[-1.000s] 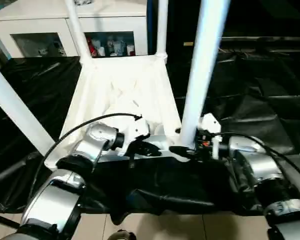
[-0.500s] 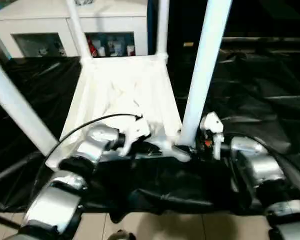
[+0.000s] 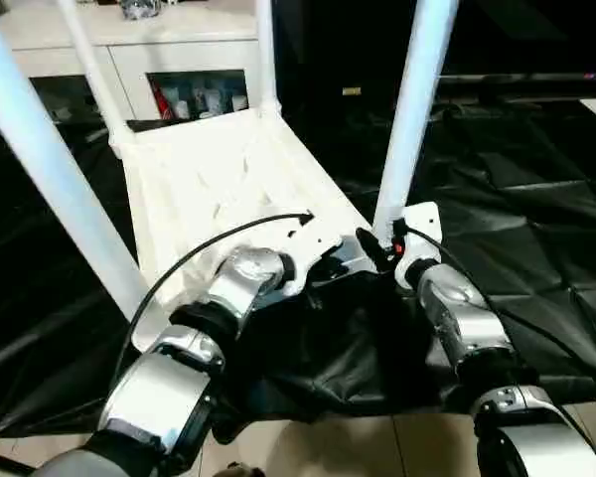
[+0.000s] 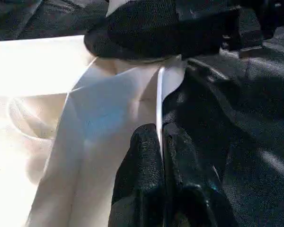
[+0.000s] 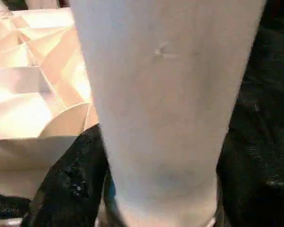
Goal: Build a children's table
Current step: Rotate leg to tighten
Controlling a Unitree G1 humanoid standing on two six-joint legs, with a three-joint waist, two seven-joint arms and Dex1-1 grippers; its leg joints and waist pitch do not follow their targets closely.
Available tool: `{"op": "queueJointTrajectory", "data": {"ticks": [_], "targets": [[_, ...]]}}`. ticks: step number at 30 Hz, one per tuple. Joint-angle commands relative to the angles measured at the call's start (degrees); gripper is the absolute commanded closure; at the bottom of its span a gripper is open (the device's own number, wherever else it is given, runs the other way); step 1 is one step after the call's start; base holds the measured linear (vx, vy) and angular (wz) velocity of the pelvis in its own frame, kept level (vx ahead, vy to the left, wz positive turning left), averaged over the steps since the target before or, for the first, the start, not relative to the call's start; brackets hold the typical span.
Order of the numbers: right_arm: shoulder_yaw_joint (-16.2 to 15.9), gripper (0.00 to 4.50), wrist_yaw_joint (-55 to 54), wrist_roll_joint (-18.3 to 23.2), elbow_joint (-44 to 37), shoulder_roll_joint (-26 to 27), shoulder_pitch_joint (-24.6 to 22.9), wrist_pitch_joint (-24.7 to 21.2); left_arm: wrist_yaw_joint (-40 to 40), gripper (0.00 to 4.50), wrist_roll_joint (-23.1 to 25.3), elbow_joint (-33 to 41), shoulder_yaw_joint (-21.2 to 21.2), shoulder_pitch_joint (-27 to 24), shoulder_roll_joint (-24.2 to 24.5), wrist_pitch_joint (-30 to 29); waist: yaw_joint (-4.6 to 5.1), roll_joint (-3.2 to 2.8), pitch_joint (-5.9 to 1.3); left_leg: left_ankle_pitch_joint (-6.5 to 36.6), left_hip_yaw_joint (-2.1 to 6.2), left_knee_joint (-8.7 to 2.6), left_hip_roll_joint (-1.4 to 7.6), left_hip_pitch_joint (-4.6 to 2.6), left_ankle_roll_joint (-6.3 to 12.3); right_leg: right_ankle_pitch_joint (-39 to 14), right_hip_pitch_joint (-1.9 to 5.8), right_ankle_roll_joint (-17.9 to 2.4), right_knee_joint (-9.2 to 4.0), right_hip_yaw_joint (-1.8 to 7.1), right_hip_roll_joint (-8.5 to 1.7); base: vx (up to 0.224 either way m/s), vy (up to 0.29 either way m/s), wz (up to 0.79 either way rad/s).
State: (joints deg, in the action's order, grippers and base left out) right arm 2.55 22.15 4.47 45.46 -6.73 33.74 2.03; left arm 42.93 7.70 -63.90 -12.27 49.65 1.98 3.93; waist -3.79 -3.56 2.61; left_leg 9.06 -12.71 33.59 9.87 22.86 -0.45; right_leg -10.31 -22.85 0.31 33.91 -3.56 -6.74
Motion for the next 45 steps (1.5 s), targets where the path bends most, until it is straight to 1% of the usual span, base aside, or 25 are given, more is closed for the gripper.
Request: {"op": "queueJointTrajectory", "data": {"ticks": [1,3,6,7,9,10,11,12,13,14,16,17,21,23,27,28,34,37,39,40,41,42,43,44,45], "targets": [[-4.9,0.91,7.9,0.8,-0.6,4.0,-0.5,-0.1,-1.0,4.50,-0.3,0.2,-0.1,0.5,-1.8,1.6,-0.14,1.02,-3.40,22.7,2.50,-4.90,3.20,-1.63,1.04,-17.0,1.61,-11.2,-4.94,1.76,-2.82,0.000,0.000,0.00],[-6.0,0.68,15.0,1.6,-2.0,1.3,-0.6,-0.7,2.3,4.50,-0.6,0.5,0.0,0.1,-0.6,2.5,-0.26,1.09,-3.46,22.1,2.41,-4.77,3.24,-1.58,1.68,-16.9,1.75,-11.4,-4.87,1.73,-2.80,0.000,0.000,0.00],[-7.0,0.68,20.6,2.0,-3.2,-1.1,-1.0,-0.9,6.1,4.50,-1.1,1.2,-0.2,-0.4,0.4,3.6,-0.60,1.09,-3.46,20.6,2.24,-4.60,3.36,-1.41,2.50,-15.7,1.85,-11.9,-4.70,1.67,-2.76,0.000,0.000,0.00],[-7.4,0.68,25.8,3.2,-4.7,-3.3,-1.6,-1.9,11.4,4.50,-1.9,2.6,-0.7,-1.2,1.8,4.1,-0.80,1.10,-3.47,19.7,2.25,-4.58,3.40,-1.33,2.81,-15.0,2.00,-12.3,-4.57,1.62,-2.77,0.000,0.000,0.00],[-8.5,0.68,33.5,4.5,-7.5,-6.9,-2.7,-2.9,17.8,4.50,-2.5,4.4,-1.6,-2.4,3.8,4.4,-1.35,0.98,-3.80,16.7,2.09,-4.16,3.52,-1.13,4.36,-10.5,2.25,-13.4,-3.92,1.59,-2.82,0.000,0.000,0.00],[-8.5,0.68,33.5,4.5,-7.5,-6.9,-2.7,-2.9,17.8,4.50,-2.5,4.4,-1.6,-2.4,3.8,4.4,-1.38,1.09,-3.81,16.1,2.02,-4.08,3.48,-1.19,4.85,-9.3,2.25,-13.9,-3.89,1.56,-2.77,0.000,0.000,0.00],[-12.0,0.68,43.2,3.7,-10.9,-12.4,-4.6,-3.3,24.5,4.50,-2.9,6.1,-2.5,-3.4,6.4,4.2,-1.70,0.90,-4.01,14.4,2.00,-3.82,3.49,-1.23,5.78,-6.8,2.37,-14.6,-3.57,1.48,-2.73,0.000,0.000,0.00],[-12.0,0.68,43.2,3.7,-10.9,-12.4,-4.6,-3.3,24.5,4.50,-2.9,6.1,-2.5,-3.4,6.4,4.2,-1.99,1.04,-4.02,13.0,1.86,-3.58,3.50,-1.17,6.62,-4.6,2.41,-15.3,-3.31,1.46,-2.69,0.000,0.000,0.00],[-12.5,0.68,44.4,3.4,-11.4,-13.2,-4.9,-3.1,25.6,4.50,-3.1,6.4,-2.6,-3.6,6.8,4.0,-2.08,0.88,-3.99,12.9,1.85,-3.60,3.56,-1.22,6.89,-4.1,2.25,-15.5,-3.27,1.48,-2.69,0.000,0.000,0.00],[-12.2,0.68,45.8,2.9,-11.2,-14.5,-4.8,-2.8,27.7,4.50,-3.4,7.1,-2.7,-4.0,7.7,4.1,-2.14,0.65,-3.99,13.3,1.83,-3.68,3.63,-1.29,6.81,-4.5,2.13,-15.9,-3.28,1.42,-2.68,0.000,0.000,0.00],[-11.7,0.68,46.2,2.7,-10.8,-15.1,-4.6,-2.5,28.8,4.50,-3.6,7.6,-2.5,-4.3,8.4,4.4,-2.45,0.75,-3.89,14.7,1.87,-3.82,3.69,-1.42,5.84,-7.0,2.12,-16.1,-3.47,1.44,-2.77,0.000,0.000,0.00],[-11.3,0.68,46.1,2.7,-10.6,-15.3,-4.4,-2.4,30.2,4.50,-3.9,8.3,-2.5,-4.6,8.8,4.4,-2.65,0.44,-3.85,15.7,1.93,-4.01,3.85,-1.65,4.94,-8.4,1.97,-15.9,-3.60,1.49,-2.74,0.000,0.000,0.00],[-10.7,0.68,46.3,3.5,-11.0,-15.4,-4.3,-3.4,33.1,4.50,-4.6,10.4,-2.7,-5.6,9.9,3.8,-2.70,0.36,-3.73,18.8,2.08,-4.49,3.97,-1.81,2.76,-10.4,1.89,-15.6,-3.67,1.61,-2.70,0.000,0.000,0.00],[-10.8,1.00,47.4,4.9,-11.9,-15.8,-4.5,-4.7,34.8,4.50,-5.0,12.1,-2.7,-6.3,10.7,3.2,-2.69,0.23,-3.69,19.6,2.13,-4.62,3.97,-1.85,2.04,-10.4,1.91,-15.5,-3.60,1.68,-2.66,0.000,0.000,0.00],[-11.5,1.14,48.3,4.2,-11.6,-15.8,-4.6,-4.4,35.3,4.50,-4.7,12.6,-2.8,-6.7,11.4,3.2,-2.69,0.23,-3.77,19.2,2.09,-4.56,3.85,-1.79,1.72,-9.5,1.91,-15.3,-3.51,1.69,-2.72,0.000,0.000,0.00],[-11.5,1.41,48.5,4.3,-11.5,-15.6,-4.5,-4.4,35.2,4.50,-4.7,12.8,-2.8,-6.8,11.5,3.1,-2.73,0.29,-3.80,18.7,2.08,-4.49,3.82,-1.71,1.87,-9.1,1.99,-15.4,-3.47,1.70,-2.81,0.000,0.000,0.00],[-11.6,1.75,48.8,4.3,-11.6,-15.7,-4.7,-4.6,34.8,4.50,-4.7,13.7,-2.6,-7.3,11.6,2.5,-2.78,0.23,-3.89,17.4,2.04,-4.35,3.81,-1.71,2.52,-7.8,1.99,-15.7,-3.34,1.63,-2.72,0.000,0.000,0.00],[-11.4,1.78,47.6,4.5,-11.6,-15.5,-5.2,-5.1,30.0,4.50,-3.7,11.9,-2.1,-6.4,10.9,2.3,-2.81,0.40,-3.87,17.4,2.03,-4.30,3.84,-1.74,2.58,-8.4,1.99,-15.6,-3.38,1.65,-2.79,0.000,0.000,0.00],[-9.7,1.79,40.3,3.6,-9.4,-13.2,-5.0,-5.9,23.4,4.50,-3.0,9.0,-1.0,-4.6,9.3,0.9,-2.73,0.53,-3.70,18.2,2.01,-4.42,3.79,-1.77,2.10,-10.1,1.89,-15.2,-3.59,1.67,-2.65,0.000,0.000,0.00],[-9.4,1.79,38.4,3.3,-8.8,-12.6,-4.9,-5.8,22.4,4.50,-3.0,8.6,-0.8,-4.2,8.9,0.7,-2.72,0.38,-3.52,19.7,2.10,-4.54,3.77,-1.89,1.12,-13.0,1.69,-14.7,-3.82,1.69,-2.81,0.000,0.000,0.00],[-8.5,1.79,35.5,3.3,-7.6,-11.6,-4.8,-6.5,20.6,4.50,-3.0,7.9,-0.4,-3.7,8.3,0.2,-2.37,0.78,-3.39,21.0,2.27,-4.71,3.68,-1.68,0.25,-16.0,1.84,-13.8,-4.06,1.65,-2.93,0.000,0.000,0.00],[-6.7,1.79,29.0,3.4,-5.4,-9.1,-4.4,-7.4,15.6,4.50,-2.6,6.2,0.1,-2.4,6.6,-0.2,-2.27,0.65,-3.37,21.6,2.32,-4.78,3.66,-1.70,0.02,-17.5,1.80,-13.4,-4.14,1.66,-2.99,0.000,0.000,0.00],[-6.6,1.79,28.6,3.4,-5.3,-8.9,-4.4,-7.4,15.2,4.50,-2.5,6.1,0.2,-2.4,6.5,-0.2,-1.97,0.48,-3.33,23.1,2.44,-4.90,3.69,-2.10,-1.06,-19.6,1.27,-12.6,-4.46,1.76,-2.95,0.000,0.000,0.00],[-5.6,1.80,23.1,3.0,-3.9,-6.8,-4.3,-6.8,10.9,4.50,-2.0,4.6,0.5,-1.3,5.2,-0.3,-1.50,0.52,-3.26,24.2,2.65,-5.05,3.61,-2.10,-1.95,-21.0,1.29,-11.9,-4.66,1.75,-3.03,0.000,0.000,0.00],[-5.5,1.80,22.7,2.9,-3.8,-6.7,-4.2,-6.8,10.6,4.50,-2.0,4.5,0.5,-1.2,5.1,-0.4,-1.32,0.61,-3.27,24.6,2.69,-5.05,3.51,-2.10,-2.15,-21.3,1.31,-11.5,-4.74,1.71,-2.96,0.000,0.000,0.00]]}}
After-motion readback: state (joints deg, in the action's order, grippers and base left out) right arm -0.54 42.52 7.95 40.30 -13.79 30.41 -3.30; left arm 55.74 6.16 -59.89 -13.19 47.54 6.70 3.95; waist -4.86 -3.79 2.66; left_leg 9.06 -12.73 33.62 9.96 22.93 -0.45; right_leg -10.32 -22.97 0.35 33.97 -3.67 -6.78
